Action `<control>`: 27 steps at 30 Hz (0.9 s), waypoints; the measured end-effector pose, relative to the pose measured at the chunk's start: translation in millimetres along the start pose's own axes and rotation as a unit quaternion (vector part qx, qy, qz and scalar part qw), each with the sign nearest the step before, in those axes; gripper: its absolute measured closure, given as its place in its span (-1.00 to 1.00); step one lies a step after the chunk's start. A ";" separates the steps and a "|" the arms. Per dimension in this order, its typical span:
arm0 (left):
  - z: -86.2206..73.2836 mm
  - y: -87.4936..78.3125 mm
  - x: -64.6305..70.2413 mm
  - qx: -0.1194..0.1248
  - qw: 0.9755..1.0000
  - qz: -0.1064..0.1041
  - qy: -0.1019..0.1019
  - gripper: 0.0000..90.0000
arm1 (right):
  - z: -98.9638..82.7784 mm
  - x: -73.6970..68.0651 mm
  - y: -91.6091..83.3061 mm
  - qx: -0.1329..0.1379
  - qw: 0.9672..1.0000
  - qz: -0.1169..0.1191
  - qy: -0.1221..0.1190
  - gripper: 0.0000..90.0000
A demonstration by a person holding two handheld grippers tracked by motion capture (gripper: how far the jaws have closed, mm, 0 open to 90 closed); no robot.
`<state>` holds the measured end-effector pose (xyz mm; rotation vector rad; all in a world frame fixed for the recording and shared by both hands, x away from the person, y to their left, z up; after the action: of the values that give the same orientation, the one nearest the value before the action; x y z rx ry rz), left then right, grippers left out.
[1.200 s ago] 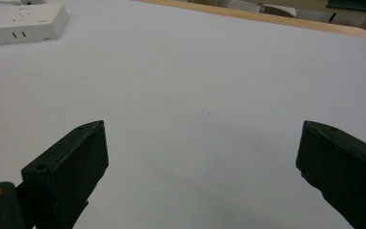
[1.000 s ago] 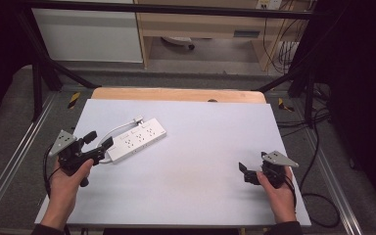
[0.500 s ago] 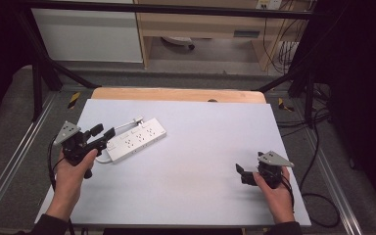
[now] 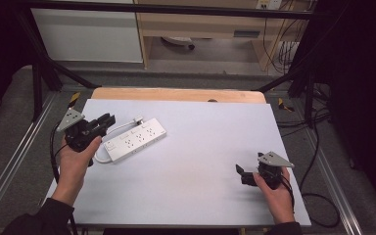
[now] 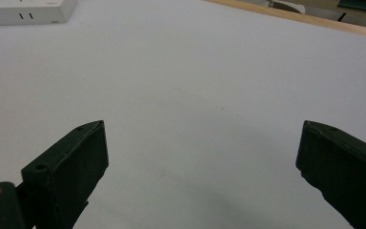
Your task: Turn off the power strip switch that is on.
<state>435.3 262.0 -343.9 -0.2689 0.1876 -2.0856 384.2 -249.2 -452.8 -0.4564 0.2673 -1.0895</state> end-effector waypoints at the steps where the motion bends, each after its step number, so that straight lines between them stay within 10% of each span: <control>1: 0.4 2.0 0.3 -0.003 1.000 -0.002 0.000 0.68 | -0.4 0.2 -0.2 -0.001 1.000 0.000 0.001 -0.91; 27: -10.2 39.9 -5.5 -0.062 0.998 -0.002 -0.001 1.00 | -1.2 -1.4 1.5 -0.001 1.000 0.002 0.005 -0.91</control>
<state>468.4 246.9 -364.0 -0.3454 0.3160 -2.0811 384.3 -247.6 -454.6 -0.4515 0.2774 -1.0885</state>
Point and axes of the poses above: each handheld gripper's, and its own axes: y roughly forward along the jaws, z roughly out of its top, x roughly to its right, the point moved 3 cm from there along y, roughly forward along the jaws, and after that the axes turned 1 degree about y, right-handed, at the moved point
